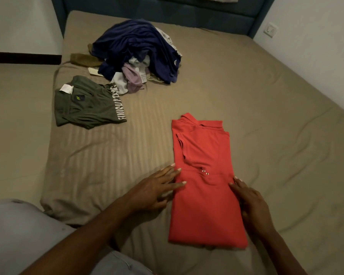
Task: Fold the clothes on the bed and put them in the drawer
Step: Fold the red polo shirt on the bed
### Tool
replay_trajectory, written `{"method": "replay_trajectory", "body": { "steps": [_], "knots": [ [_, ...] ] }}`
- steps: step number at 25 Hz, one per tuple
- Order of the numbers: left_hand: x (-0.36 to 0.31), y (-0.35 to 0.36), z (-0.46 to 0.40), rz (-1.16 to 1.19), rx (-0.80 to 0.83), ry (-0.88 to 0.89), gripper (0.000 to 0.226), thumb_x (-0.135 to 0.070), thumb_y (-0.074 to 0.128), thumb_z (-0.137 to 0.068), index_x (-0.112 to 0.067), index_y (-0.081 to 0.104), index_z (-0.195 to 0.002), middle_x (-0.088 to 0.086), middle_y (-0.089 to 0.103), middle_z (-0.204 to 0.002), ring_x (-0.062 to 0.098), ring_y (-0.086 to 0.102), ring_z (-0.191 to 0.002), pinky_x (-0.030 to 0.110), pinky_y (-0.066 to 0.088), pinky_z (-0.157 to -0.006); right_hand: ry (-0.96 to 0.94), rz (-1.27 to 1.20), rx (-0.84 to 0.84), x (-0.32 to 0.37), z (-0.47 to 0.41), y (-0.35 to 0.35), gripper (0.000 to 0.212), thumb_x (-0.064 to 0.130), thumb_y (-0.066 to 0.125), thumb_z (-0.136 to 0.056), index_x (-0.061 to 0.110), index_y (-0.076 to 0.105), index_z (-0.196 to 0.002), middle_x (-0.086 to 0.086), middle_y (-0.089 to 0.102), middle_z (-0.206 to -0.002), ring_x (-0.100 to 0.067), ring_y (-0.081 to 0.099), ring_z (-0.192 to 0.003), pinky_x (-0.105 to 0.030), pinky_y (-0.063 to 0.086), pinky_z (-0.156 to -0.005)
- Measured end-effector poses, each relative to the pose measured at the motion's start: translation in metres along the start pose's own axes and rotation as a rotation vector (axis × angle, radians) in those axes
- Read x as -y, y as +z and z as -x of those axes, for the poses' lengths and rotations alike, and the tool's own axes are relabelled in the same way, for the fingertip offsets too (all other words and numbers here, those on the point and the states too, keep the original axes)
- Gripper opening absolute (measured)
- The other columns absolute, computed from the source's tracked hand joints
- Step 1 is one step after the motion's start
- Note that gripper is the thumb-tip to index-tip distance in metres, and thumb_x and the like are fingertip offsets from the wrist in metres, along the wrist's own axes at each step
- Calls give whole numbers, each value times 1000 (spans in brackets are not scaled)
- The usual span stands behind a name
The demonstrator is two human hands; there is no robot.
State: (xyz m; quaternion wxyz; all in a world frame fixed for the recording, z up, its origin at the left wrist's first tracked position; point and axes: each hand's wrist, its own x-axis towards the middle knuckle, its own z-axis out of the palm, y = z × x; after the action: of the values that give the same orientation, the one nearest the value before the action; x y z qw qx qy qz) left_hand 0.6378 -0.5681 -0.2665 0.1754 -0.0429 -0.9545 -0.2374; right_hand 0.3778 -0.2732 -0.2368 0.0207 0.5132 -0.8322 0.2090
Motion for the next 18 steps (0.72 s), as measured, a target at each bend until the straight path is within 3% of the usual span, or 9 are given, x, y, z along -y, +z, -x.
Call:
{"method": "replay_trajectory", "body": {
  "steps": [2,6,9,11,12,15,18],
  "knots": [
    [-2,9,5,-47,40,84,61,-39,61,-100,-23,42,-156,6,28,-167,27,11,-158,46,23,-126,35,-96,69,-14,12,3,71,1,56,-86,36,53,-148,14,40,-161,-14,46,-144,-30,39,-113],
    [-7,23,2,-163,108,57,74,-61,56,-95,-23,40,-157,4,35,-164,28,20,-156,49,28,-123,-16,-153,159,-15,-5,0,66,14,59,-91,33,47,-153,9,29,-167,-13,28,-155,-29,29,-122],
    [-2,33,-4,-263,62,46,61,-53,49,-98,-31,41,-154,0,41,-161,24,33,-152,46,37,-118,-143,-18,202,-19,-17,0,71,12,58,-91,30,41,-157,8,25,-169,-16,23,-156,-30,27,-123],
    [3,33,-7,-330,8,65,51,-45,47,-100,-37,45,-151,-7,51,-154,18,44,-145,38,36,-113,-199,-90,217,-22,-17,6,65,7,55,-94,24,44,-156,6,32,-167,-17,29,-154,-35,27,-124],
    [5,31,-12,-258,-6,27,47,-42,46,-102,-39,48,-148,-12,54,-150,13,48,-142,34,34,-111,-195,-169,226,-23,-20,6,59,5,53,-96,20,48,-153,5,38,-164,-17,35,-152,-35,28,-123],
    [-1,6,-30,55,-19,-187,40,-40,40,-105,-37,60,-139,-16,66,-134,4,61,-122,28,41,-99,-3,-465,275,-25,-49,-10,36,7,51,-103,13,66,-135,2,67,-138,-15,61,-130,-29,43,-112],
    [19,-37,-78,420,-35,-381,36,-32,44,-103,-15,73,-114,1,77,-103,12,71,-87,35,55,-79,143,-669,349,-21,-114,-33,28,2,50,-105,6,77,-95,-4,78,-92,-12,69,-84,-31,54,-79]
  ]
}}
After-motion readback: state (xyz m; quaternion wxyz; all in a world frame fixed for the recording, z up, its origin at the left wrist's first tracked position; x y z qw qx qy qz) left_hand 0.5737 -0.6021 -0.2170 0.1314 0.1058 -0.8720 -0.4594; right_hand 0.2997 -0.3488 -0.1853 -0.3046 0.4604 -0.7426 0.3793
